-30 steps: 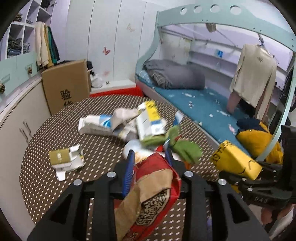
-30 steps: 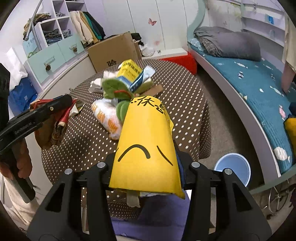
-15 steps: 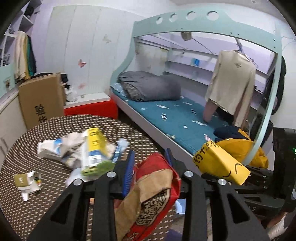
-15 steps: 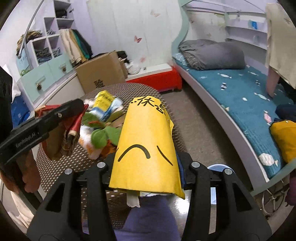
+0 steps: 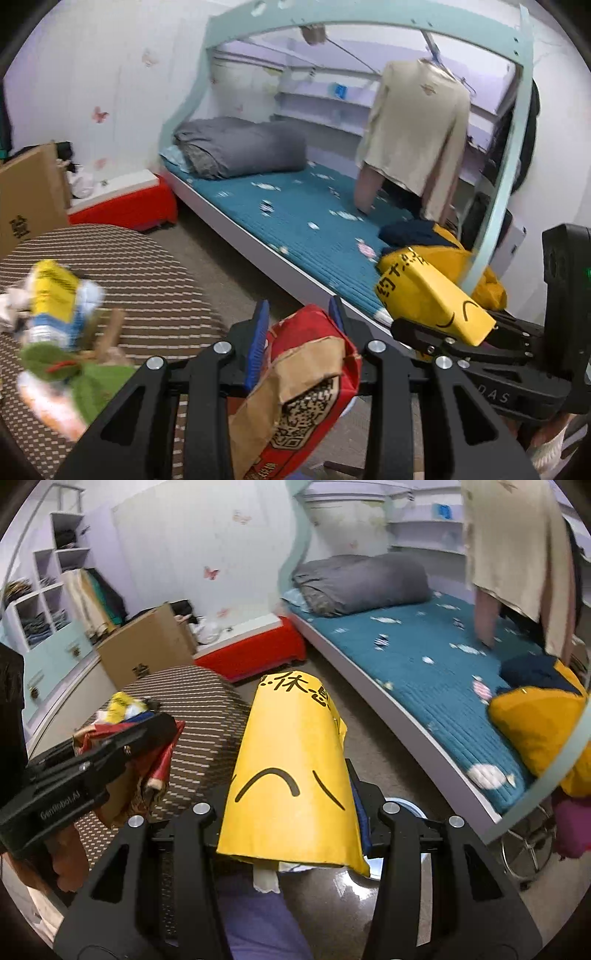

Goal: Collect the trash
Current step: 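Carry the red bag and yellow bag with both tools toward the blue bucket, then open both tools over the blue bucket, dropping the red and yellow bags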

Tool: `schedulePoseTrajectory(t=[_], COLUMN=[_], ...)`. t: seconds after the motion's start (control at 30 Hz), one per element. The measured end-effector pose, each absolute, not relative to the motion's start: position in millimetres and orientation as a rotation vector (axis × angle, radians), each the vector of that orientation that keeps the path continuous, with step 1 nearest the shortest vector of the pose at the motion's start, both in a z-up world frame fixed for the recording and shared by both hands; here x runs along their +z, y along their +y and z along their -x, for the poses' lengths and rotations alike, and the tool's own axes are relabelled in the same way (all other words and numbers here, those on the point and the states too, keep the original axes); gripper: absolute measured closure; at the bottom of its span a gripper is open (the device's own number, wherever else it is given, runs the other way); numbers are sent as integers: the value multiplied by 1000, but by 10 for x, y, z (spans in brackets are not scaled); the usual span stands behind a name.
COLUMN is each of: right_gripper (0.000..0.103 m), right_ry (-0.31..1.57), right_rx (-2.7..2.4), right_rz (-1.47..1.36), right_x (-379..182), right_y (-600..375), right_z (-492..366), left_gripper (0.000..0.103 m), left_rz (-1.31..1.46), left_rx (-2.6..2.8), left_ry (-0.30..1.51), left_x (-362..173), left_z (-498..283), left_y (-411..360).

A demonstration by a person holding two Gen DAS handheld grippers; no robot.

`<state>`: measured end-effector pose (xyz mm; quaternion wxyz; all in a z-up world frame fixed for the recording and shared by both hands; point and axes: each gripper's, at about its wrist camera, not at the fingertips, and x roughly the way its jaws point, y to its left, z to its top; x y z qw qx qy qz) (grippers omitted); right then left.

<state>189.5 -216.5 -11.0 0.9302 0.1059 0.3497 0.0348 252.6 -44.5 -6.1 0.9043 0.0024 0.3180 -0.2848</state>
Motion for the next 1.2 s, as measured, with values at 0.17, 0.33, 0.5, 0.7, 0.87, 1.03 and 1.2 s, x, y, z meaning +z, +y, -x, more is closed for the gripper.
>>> schedulePoseTrajectory(t=[0.17, 0.33, 0.5, 0.7, 0.87, 1.03, 1.2], right_gripper=[56, 56, 56, 56, 56, 56, 55], right_ry=[751, 796, 853, 921, 949, 963, 982], right_rx=[-2, -82, -146, -225, -280, -314, -308], right_rz=[-255, -293, -336, -386, -425, -437, -435], right_x=[-264, -469, -708, -1005, -1131, -1174, -1225], right_y=[-2522, -2883, -3184, -3527, -3738, -3865, -3843], right_z=[-1888, -1855, -1882, -1931, -1934, -1937, -2039], left_gripper=[70, 70, 70, 70, 59, 30, 30], left_rz=[-31, -67, -102, -140, -144, -118, -130], left_rx=[-653, -697, -725, -743, -735, -726, -684], left_ry=[708, 781, 853, 946, 953, 964, 993], left_x=[-276, -527, -796, -1169, -1363, -1486, -1584], left_z=[-2597, -2691, -2810, -3016, -3178, -3314, -3386], left_y=[-894, -1341, -1714, -2127, -2366, -2464, -2388])
